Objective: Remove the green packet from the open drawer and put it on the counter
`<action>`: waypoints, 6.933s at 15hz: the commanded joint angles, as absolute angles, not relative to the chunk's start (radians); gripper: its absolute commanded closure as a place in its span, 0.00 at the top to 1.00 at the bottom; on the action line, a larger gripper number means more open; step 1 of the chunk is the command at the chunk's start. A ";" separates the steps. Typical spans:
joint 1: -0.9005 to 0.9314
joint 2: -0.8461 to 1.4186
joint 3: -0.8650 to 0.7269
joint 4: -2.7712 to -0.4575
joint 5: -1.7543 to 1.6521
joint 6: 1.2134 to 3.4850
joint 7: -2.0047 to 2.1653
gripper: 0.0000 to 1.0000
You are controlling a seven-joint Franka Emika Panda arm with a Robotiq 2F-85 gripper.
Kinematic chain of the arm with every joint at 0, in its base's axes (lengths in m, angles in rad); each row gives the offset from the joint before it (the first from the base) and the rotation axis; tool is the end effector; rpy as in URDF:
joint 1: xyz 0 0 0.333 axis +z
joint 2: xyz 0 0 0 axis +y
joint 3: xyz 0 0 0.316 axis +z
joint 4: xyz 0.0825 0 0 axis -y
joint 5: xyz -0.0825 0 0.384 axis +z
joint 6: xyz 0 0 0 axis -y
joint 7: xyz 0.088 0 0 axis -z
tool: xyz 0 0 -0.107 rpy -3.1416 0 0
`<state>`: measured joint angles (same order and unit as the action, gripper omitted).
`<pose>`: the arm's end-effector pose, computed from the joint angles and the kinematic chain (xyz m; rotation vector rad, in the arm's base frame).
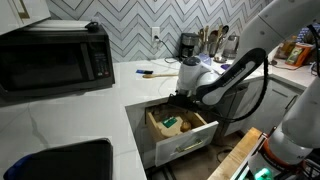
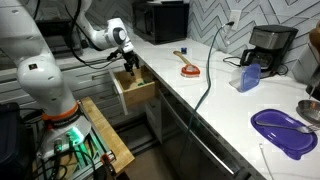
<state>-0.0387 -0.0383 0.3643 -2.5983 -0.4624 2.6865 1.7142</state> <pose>0.4202 0.1561 0.2782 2.7230 -1.4581 0.4146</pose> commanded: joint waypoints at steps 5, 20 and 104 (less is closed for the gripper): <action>-0.037 0.094 0.360 -2.537 -0.742 2.730 2.020 1.00; 0.005 0.369 0.270 -2.338 -1.376 2.784 2.527 0.65; 0.148 0.196 -0.008 -1.990 -0.567 2.431 2.112 0.71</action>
